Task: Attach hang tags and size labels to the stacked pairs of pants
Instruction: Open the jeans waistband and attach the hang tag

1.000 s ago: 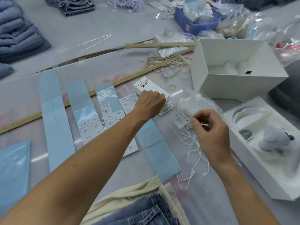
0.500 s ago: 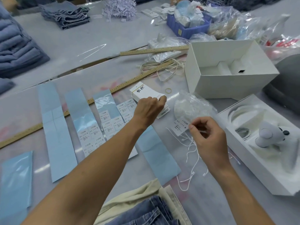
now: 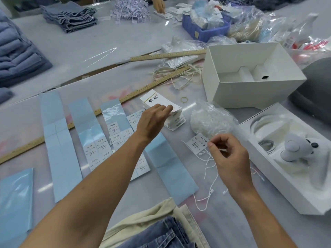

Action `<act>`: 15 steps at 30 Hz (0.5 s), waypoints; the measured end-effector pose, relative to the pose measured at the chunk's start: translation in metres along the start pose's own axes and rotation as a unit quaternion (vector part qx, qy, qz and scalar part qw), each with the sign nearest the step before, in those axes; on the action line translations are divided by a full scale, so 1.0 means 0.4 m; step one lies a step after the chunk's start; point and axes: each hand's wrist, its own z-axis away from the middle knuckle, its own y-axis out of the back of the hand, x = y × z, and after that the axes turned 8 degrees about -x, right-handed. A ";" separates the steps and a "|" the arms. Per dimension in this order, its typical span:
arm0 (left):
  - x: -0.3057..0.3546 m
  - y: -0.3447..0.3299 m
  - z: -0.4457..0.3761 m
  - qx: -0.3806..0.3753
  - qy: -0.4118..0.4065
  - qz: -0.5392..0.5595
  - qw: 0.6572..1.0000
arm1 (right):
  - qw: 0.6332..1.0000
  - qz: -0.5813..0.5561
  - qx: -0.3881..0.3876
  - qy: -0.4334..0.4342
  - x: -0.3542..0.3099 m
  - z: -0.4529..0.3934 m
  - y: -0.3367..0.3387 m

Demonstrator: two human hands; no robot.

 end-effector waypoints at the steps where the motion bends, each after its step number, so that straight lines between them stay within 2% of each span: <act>1: -0.001 -0.003 -0.002 0.013 0.021 0.025 0.999 | 1.000 -0.001 0.001 -0.001 -0.001 0.000 0.001; 5: -0.005 -0.001 -0.011 0.049 0.134 0.120 0.983 | 1.000 0.005 0.002 -0.005 -0.004 0.000 0.007; 10: -0.019 0.020 -0.036 0.033 0.198 0.167 0.965 | 1.000 0.004 0.003 -0.007 -0.010 -0.001 0.009; 15: -0.030 0.057 -0.068 0.046 0.315 0.226 0.921 | 1.000 0.002 0.002 -0.006 -0.023 -0.003 0.006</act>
